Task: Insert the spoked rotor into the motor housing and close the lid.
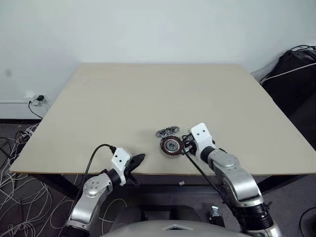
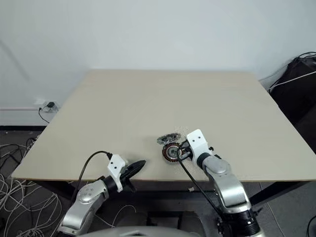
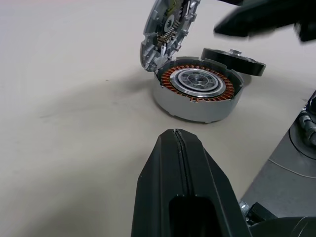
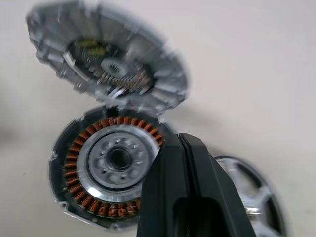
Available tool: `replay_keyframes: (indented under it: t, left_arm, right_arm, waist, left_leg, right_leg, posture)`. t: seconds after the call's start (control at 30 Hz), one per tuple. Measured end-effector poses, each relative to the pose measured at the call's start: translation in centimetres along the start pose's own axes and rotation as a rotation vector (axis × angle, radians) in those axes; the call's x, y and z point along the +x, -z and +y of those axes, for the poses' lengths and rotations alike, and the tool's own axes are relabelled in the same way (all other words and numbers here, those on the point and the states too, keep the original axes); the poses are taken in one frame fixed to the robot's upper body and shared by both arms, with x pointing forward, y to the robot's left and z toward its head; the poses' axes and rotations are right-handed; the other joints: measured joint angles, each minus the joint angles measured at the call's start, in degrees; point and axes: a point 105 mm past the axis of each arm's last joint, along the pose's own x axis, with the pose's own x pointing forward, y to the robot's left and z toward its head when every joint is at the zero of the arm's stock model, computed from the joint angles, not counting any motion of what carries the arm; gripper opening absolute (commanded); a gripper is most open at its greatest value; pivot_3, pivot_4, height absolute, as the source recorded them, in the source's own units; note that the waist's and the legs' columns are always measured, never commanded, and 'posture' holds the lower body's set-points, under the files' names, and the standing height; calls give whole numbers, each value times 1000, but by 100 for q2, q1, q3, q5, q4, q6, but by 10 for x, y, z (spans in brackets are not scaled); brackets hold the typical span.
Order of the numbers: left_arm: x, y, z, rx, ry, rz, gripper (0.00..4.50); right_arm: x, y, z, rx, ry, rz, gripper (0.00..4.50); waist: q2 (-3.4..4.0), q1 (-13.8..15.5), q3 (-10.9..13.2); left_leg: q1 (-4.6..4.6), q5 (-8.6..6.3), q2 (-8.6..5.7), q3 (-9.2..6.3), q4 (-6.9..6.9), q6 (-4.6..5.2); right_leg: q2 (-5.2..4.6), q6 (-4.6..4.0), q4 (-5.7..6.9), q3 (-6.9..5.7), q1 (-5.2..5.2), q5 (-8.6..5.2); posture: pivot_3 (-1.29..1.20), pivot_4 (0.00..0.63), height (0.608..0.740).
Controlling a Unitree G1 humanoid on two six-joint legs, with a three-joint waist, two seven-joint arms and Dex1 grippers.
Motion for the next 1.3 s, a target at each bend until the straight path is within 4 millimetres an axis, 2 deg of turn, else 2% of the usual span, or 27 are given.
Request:
replay_keyframes:
  t: [0.13, 0.27, 0.47, 0.6, 0.77, 1.07, 1.3]
  left_arm:
    - [-1, 1, -1, -3, 1, 3, 0]
    - [-3, 5, -2, -14, -6, 13, 0]
    - [-3, 5, -1, -16, -16, 16, 0]
    - [-3, 5, -1, -16, -17, 15, 0]
    - [-2, 5, -1, -16, -19, 13, 0]
    - [-3, 6, 0, -19, -34, 16, 0]
    - [-3, 6, 1, -20, -39, 16, 0]
  right_arm:
    - [8, 7, 14, 23, -35, 34, 31]
    - [9, 3, 20, -28, -95, 35, 31]
    - [7, -14, 8, -160, -168, 24, 1846]
    - [9, -14, 2, -241, -234, 73, 1846]
    - [12, -10, 6, -271, -342, 129, 1846]
    - [16, -10, 5, -245, -412, 177, 1846]
    - [17, 1, 12, -233, -449, 228, 1846]
  waist:
    - [2, -8, 0]
    - [0, -11, 3]
    - [0, -13, 5]
    - [-3, -12, 6]
    - [-7, -8, 8]
    - [-7, 2, 9]
    - [-7, 2, 8]
  left_leg:
    - [-1, -1, -1, 0, 0, 2]
    - [0, -1, -2, 0, 2, 2]
    - [1, 0, -1, -1, 3, 1]
    - [0, -1, -1, -1, 3, 2]
    - [0, -1, -1, -1, 4, 3]
    - [-2, -3, -1, -1, 4, 4]
    - [-4, -3, -1, -1, 4, 4]
  right_leg:
    - [-1, -1, -1, 2, -1, 0]
    - [-1, 0, -1, -1, 1, 0]
    - [0, 1, -1, -3, 0, 0]
    - [-1, 0, -2, -2, 1, 0]
    - [-3, -1, -2, -2, 2, 0]
    - [-6, -2, -2, 0, -1, 1]
    - [-9, -3, -1, 1, -3, 1]
  posture:
    - [0, 0, 740]
    - [0, 0, 740]
    - [0, 0, 740]
    - [0, 0, 740]
    - [0, 0, 740]
    - [0, 0, 740]
    - [0, 0, 740]
